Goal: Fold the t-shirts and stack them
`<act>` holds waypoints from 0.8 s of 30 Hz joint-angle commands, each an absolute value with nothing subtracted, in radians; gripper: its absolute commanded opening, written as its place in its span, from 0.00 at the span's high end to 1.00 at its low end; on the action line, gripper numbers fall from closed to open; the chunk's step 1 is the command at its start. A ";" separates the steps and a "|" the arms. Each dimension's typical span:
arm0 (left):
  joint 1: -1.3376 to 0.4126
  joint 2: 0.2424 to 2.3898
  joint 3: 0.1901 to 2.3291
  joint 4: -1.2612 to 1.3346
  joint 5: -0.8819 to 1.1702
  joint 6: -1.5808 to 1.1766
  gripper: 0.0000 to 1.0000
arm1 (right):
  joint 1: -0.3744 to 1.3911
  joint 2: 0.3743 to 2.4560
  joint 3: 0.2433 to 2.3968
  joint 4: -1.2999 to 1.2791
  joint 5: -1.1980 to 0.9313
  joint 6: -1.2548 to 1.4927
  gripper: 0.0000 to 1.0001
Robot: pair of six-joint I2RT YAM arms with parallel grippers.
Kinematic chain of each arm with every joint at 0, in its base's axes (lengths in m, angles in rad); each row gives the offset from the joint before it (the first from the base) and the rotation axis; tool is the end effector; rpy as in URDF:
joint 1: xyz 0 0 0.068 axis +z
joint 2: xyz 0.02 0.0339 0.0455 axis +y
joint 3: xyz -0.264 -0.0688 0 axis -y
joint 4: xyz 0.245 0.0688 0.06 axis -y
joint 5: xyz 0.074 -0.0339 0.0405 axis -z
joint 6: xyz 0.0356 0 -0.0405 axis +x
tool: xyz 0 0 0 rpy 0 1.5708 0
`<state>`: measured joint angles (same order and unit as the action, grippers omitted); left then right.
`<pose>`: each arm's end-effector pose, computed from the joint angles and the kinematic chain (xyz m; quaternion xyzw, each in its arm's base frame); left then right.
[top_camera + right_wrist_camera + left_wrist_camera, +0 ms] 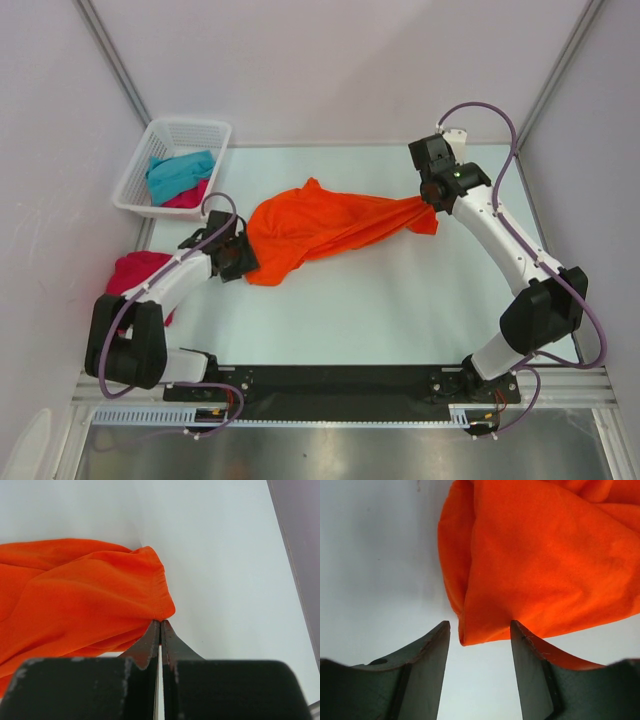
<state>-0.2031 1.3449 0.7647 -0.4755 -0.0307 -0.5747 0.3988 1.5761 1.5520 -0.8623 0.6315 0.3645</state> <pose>0.2477 -0.0499 0.1913 -0.1825 0.9495 -0.0828 0.2413 0.3148 0.1098 0.3520 0.0888 0.8971 -0.1527 0.4050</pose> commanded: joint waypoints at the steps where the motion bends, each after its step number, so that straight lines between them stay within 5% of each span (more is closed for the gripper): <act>1: -0.241 1.374 0.739 -0.402 -0.009 -0.617 0.43 | 0.402 1.554 1.578 -0.873 0.676 0.353 1.00; 6: -0.262 1.385 0.729 -0.382 0.021 -0.627 0.49 | 0.408 1.557 1.588 -0.882 0.687 0.353 1.00; 8: -0.262 1.385 0.726 -0.380 0.023 -0.627 0.71 | 0.413 1.562 1.595 -0.885 0.692 0.353 1.00; 9: -0.262 1.384 0.727 -0.382 0.026 -0.627 1.00 | 0.413 1.562 1.597 -0.887 0.692 0.354 1.00; 17: -0.267 1.341 0.756 -0.434 0.023 -0.629 1.00 | 0.426 1.566 1.612 -0.896 0.703 0.360 1.00; 24: -0.267 1.243 1.053 -0.652 -0.066 -0.571 1.00 | 0.433 1.494 1.683 -0.928 0.797 0.338 1.00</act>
